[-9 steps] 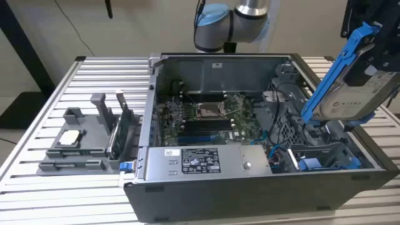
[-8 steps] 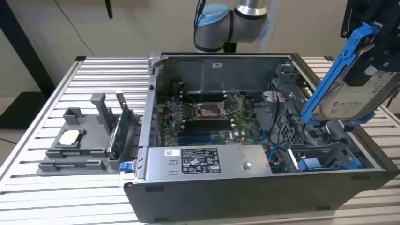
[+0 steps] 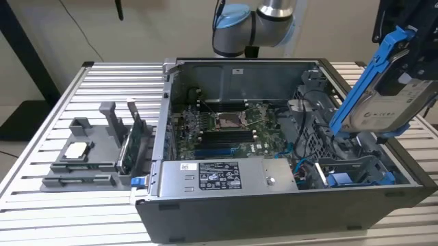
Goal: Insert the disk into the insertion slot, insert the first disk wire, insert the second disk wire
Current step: 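Insert the disk into the insertion slot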
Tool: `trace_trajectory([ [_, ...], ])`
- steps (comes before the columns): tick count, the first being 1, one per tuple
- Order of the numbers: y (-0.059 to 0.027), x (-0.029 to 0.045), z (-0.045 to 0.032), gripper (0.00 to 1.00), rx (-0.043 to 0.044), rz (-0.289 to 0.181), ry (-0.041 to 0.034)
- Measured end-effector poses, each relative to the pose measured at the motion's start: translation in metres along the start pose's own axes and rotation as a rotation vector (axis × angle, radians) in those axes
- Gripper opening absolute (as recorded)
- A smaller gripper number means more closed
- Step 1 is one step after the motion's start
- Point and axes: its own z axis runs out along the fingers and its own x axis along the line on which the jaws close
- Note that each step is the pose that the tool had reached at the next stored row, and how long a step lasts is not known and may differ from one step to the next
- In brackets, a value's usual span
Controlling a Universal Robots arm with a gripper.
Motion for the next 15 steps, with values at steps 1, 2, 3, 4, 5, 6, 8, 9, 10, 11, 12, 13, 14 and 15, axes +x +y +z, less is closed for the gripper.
trace_trajectory([
  [1,-0.0001,0.0,0.0009,0.33,0.0,0.0,-0.0001],
  [2,-0.0001,0.0,0.0019,0.33,0.0,0.0,-0.0001],
  [3,-0.0002,0.0,0.0028,0.33,0.0,0.0,-0.0001],
  [4,-0.0003,0.0,0.0036,0.33,0.0,0.0,0.0001],
  [5,-0.0004,0.0,0.0044,0.33,0.0,0.0,0.0002],
  [6,-0.0005,0.0,0.0051,0.33,0.0,0.0,0.0003],
  [8,-0.0008,0.0003,0.0069,0.33,0.0,0.0,0.0001],
  [9,-0.0009,0.0005,0.0077,0.33,0.0,0.0,0.0001],
  [10,-0.0011,0.0006,0.0086,0.33,0.0,0.0,0.0002],
  [11,-0.0012,0.0007,0.0096,0.33,0.0,0.0,0.0],
  [12,-0.0014,0.0009,0.0104,0.33,0.0,0.0,0.0],
  [13,-0.0016,0.0011,0.0113,0.33,0.0,0.0,0.0],
  [14,-0.0017,0.0012,0.0121,0.33,0.0,0.0,0.0],
  [15,-0.0018,0.0013,0.0129,0.33,0.0001,0.0,0.0],
])
